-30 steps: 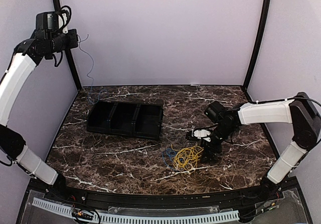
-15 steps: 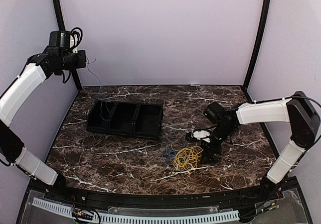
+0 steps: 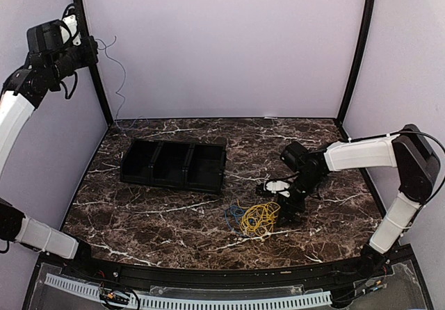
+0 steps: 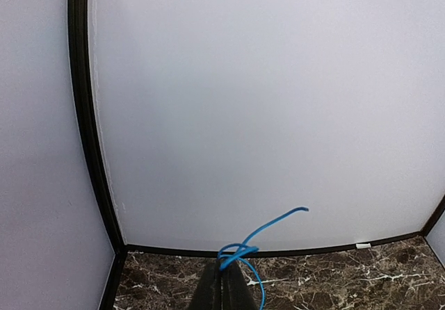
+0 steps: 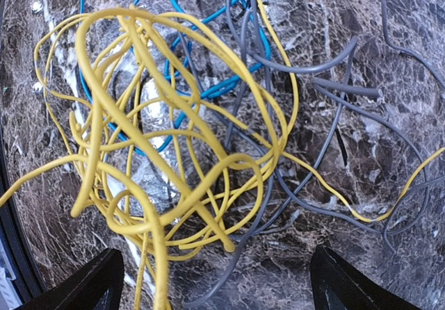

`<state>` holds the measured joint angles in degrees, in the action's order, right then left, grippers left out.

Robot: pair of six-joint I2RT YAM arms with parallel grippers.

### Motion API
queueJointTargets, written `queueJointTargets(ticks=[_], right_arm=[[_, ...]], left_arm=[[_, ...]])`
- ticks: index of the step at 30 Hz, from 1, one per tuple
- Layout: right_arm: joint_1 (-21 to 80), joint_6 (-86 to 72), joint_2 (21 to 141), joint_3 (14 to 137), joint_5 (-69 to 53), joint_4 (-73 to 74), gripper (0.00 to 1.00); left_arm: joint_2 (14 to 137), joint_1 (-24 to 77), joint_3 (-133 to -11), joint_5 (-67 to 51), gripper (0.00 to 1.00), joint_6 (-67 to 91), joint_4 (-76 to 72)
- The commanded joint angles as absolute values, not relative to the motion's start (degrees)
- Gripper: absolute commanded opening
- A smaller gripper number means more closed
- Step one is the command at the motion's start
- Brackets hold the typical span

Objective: Untangle the cables

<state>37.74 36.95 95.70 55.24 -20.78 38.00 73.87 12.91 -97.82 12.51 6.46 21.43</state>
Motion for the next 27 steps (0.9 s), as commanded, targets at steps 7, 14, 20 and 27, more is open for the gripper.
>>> queueJointTargets(ticks=[7, 14, 20, 27], right_arm=[[37.8, 36.6, 97.1, 56.9, -21.9, 39.6, 0.94], [37.9, 36.7, 97.3, 56.7, -22.1, 39.6, 0.94], [37.9, 36.7, 97.3, 56.6, -22.0, 39.7, 0.94], [37.9, 36.7, 97.2, 56.5, -22.0, 39.8, 0.93]], left_arm=[[70.1, 12.6, -89.0, 13.4, 0.0, 7.7, 21.4], [70.9, 12.6, -82.0, 10.0, 0.0, 10.0, 19.4], [74.5, 12.6, -78.7, 6.4, 0.0, 11.6, 16.8], [77.4, 12.6, -73.1, 8.7, 0.0, 12.2, 14.4]])
